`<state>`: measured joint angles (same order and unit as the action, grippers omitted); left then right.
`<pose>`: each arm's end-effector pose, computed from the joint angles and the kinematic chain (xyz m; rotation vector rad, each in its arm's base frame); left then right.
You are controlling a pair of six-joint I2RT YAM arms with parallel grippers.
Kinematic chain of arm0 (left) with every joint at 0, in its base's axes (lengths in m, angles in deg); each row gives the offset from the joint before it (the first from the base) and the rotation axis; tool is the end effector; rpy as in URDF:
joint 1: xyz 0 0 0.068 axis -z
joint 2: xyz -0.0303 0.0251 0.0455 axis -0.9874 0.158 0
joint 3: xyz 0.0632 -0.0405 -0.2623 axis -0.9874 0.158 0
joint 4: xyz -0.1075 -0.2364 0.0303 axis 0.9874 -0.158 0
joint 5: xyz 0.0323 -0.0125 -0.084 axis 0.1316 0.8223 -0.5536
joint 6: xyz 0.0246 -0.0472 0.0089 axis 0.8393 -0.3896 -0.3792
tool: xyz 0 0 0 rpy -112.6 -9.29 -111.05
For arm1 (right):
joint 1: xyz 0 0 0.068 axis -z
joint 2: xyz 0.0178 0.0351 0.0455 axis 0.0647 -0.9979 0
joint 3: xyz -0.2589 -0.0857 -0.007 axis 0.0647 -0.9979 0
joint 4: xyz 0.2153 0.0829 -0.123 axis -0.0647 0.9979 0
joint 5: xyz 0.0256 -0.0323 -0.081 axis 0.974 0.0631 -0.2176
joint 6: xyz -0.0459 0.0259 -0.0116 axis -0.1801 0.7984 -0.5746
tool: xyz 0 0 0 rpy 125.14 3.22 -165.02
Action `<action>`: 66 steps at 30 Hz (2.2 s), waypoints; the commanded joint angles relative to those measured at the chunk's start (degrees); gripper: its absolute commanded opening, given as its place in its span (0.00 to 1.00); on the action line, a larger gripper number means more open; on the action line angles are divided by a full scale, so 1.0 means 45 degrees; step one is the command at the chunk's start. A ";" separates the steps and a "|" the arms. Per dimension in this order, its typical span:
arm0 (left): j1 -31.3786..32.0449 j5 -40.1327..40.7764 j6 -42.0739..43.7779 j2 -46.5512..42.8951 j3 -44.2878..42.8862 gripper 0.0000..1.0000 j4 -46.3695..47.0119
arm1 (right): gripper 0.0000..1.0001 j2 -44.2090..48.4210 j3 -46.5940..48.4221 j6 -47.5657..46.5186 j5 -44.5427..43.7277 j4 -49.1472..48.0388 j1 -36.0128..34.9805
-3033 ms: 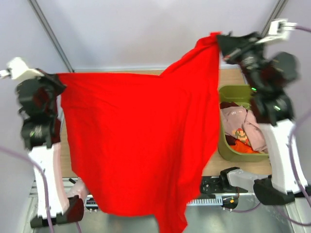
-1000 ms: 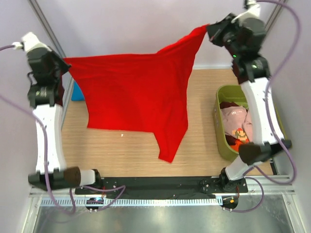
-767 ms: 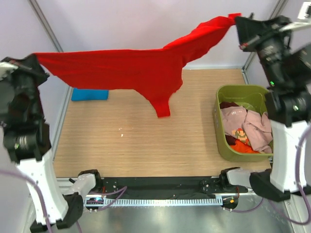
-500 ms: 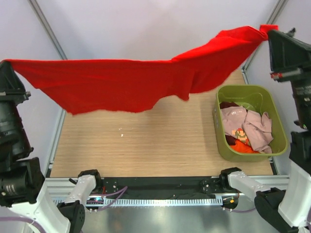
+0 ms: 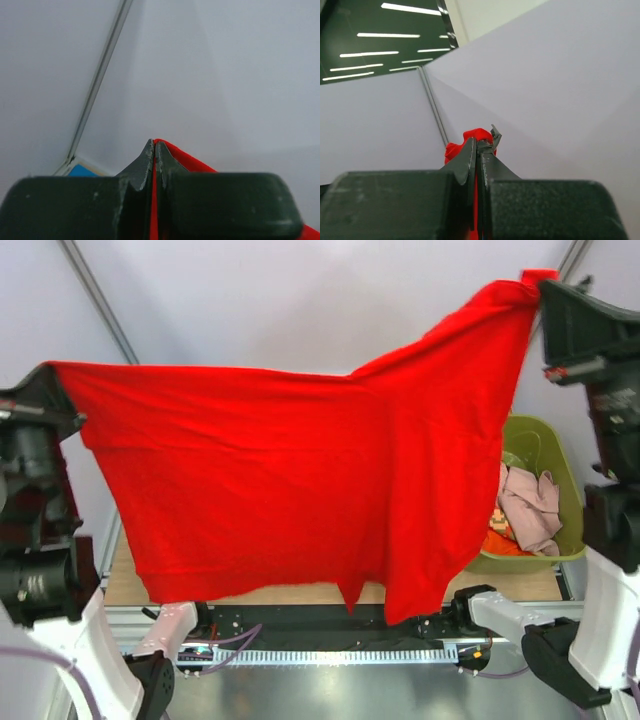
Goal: Fold and stack the t-shirts
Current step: Flatten the tshirt out, then fold the tshirt
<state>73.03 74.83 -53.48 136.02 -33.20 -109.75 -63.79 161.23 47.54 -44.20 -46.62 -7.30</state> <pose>0.0427 0.0134 0.6045 -0.5191 1.0443 -0.1716 0.0699 0.0198 0.6537 -0.0324 0.8788 0.7125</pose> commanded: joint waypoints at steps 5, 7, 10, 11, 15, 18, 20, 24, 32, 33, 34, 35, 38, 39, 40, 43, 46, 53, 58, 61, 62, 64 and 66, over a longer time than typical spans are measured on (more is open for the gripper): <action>-0.0026 -0.0734 -0.0219 0.2171 0.3781 0.01 0.1620 | 0.01 -0.2744 -0.2230 0.0104 -0.0523 -0.0427 0.0082; -0.0007 -0.1009 -0.0297 0.2659 0.4601 0.00 0.2187 | 0.01 -0.3388 -0.2641 -0.0129 -0.0562 -0.0659 0.0102; -0.0026 -0.0776 -0.0143 0.3928 0.6554 0.00 0.3497 | 0.01 -0.4404 -0.3988 -0.0305 -0.0698 -0.1593 0.0121; -0.0007 -0.0775 0.0013 0.4860 0.7177 0.00 0.3944 | 0.01 -0.4967 -0.4668 -0.0384 -0.0738 -0.2159 0.0121; -0.0026 -0.1028 0.0366 0.7767 0.8259 0.01 0.5255 | 0.01 -0.7057 -0.5827 -0.0618 -0.0835 -0.3666 0.0141; -0.0007 -0.1263 0.0445 1.0442 0.7306 0.00 0.5199 | 0.01 -0.9355 -0.5361 -0.0580 -0.0661 -0.4118 0.0316; -0.0026 -0.1592 0.0561 1.1466 0.6659 0.00 0.5003 | 0.01 -1.0514 -0.4292 -0.0696 -0.0485 -0.3905 0.0375; -0.0026 -0.1442 0.0893 1.3246 0.5155 0.00 0.4555 | 0.01 -1.2470 -0.2728 -0.0775 -0.0270 -0.3299 0.0395; -0.0026 -0.1009 0.1499 1.4438 0.3299 0.00 0.3617 | 0.01 -1.4484 -0.0106 -0.0872 0.0142 -0.1034 0.0317; -0.0026 -0.1009 0.1499 1.4420 0.3200 0.00 0.3404 | 0.01 -1.4466 0.0224 -0.0892 0.0025 -0.0839 0.0317; -0.0026 -0.1144 0.1480 1.4400 0.3180 0.00 0.3343 | 0.01 -1.4446 0.0421 -0.0892 -0.0266 -0.0237 0.0317; -0.0026 -0.1184 0.1480 1.4284 0.3083 0.00 0.3227 | 0.01 -1.4446 0.0984 -0.0834 -0.0327 0.0155 0.0317; -0.0026 -0.1068 0.1383 1.3992 0.2927 0.00 0.2390 | 0.01 -1.4136 0.1555 -0.0601 -0.0192 0.1932 0.0297; -0.0026 -0.1068 0.1343 1.3913 0.2926 0.00 0.2386 | 0.01 -1.3979 0.1459 -0.0444 -0.0114 0.2111 0.0316; -0.0007 -0.1048 0.1343 1.3835 0.2887 0.00 0.1999 | 0.01 -1.3842 0.1342 -0.0346 -0.0055 0.2383 0.0297; -0.0026 -0.0873 0.1304 1.3600 0.2771 0.00 0.1353 | 0.01 -1.3258 0.1049 0.0083 0.0023 0.3455 0.0258; -0.0026 -0.0814 0.1246 1.3230 0.2886 0.00 0.0747 | 0.01 -1.2400 0.0249 0.0163 -0.0151 0.3986 0.0161; -0.0026 -0.0540 0.0816 1.2274 0.3606 0.00 -0.0563 | 0.01 -1.0759 -0.0904 0.0493 -0.0796 0.6056 0.0160; -0.0007 -0.0345 0.0113 1.1297 0.4526 0.00 -0.1655 | 0.01 -0.9467 -0.2641 0.1177 -0.0719 0.7033 0.0141; -0.0007 -0.0267 -0.0044 1.0671 0.5248 0.00 -0.2339 | 0.01 -0.8667 -0.3579 0.1218 -0.0777 0.7600 0.0122; 0.0013 -0.0151 -0.0102 1.0534 0.5443 0.00 -0.2476 | 0.01 -0.8413 -0.4064 0.1082 -0.0835 0.7678 0.0141; 0.0013 -0.0247 -0.0025 1.0241 0.6088 0.00 -0.2711 | 0.01 -0.7865 -0.4439 0.0886 -0.0972 0.7912 0.0160; 0.0013 -0.0131 -0.0044 1.0046 0.6478 0.00 -0.2848 | 0.01 -0.7630 -0.4888 0.0769 -0.0973 0.8166 0.0160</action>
<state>73.03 72.52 -53.09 183.75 -6.20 -119.28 -101.73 141.08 51.43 -47.34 -12.59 -6.42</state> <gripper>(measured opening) 0.005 0.029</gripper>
